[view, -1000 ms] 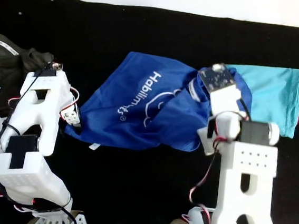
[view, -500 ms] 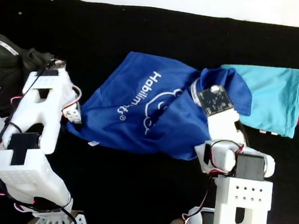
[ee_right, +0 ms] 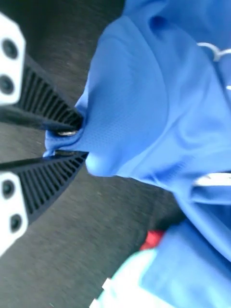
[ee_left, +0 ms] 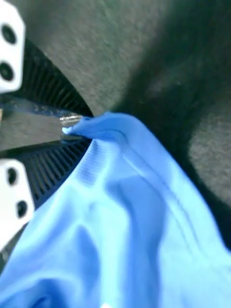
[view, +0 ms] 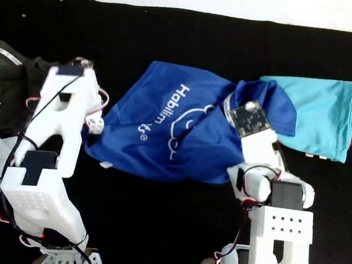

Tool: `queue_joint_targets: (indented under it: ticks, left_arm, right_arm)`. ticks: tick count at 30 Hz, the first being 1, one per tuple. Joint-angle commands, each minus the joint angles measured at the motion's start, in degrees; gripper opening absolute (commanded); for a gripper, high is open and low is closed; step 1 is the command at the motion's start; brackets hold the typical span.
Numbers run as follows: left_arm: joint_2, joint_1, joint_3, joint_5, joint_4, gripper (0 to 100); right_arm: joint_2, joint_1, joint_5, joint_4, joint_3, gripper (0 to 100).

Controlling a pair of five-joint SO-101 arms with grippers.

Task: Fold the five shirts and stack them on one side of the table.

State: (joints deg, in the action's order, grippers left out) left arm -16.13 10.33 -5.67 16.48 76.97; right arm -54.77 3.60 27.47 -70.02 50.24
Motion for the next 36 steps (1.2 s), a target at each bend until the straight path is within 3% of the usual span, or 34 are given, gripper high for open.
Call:
queue_joint_targets:
  ticks: [1, 6, 10, 17, 22, 28, 36]
  left_arm:
    - [2.59, 1.01, 10.24, -0.62, 8.79, 1]
    - [11.91, 4.00, 20.70, -0.62, 17.93, 1]
    - [20.00, 7.16, 23.43, -0.62, 22.33, 1]
    - [24.84, 10.24, 17.45, -0.35, 22.24, 1]
    - [25.27, 10.24, 11.38, -0.53, 16.44, 1]
    - [24.92, 10.24, 9.63, -0.53, 14.07, 1]
    - [24.84, 10.24, 9.63, -0.53, 14.07, 1]
  right_arm:
    - [-0.57, -0.75, 0.35, 4.79, -2.07, 0.7]
    - [-0.40, -0.31, 0.26, 5.58, -8.48, 0.6]
    - [-0.48, 4.97, -2.02, -4.70, -15.69, 0.6]
    - [-0.75, 14.81, -2.02, -21.93, -12.70, 0.6]
    - [-0.48, 18.59, -2.02, -30.29, -10.33, 2.5]
    - [-0.48, 19.38, -2.11, -30.81, -10.24, 23.9]
    - [-0.40, 19.21, -2.46, -26.33, -7.96, 24.8]
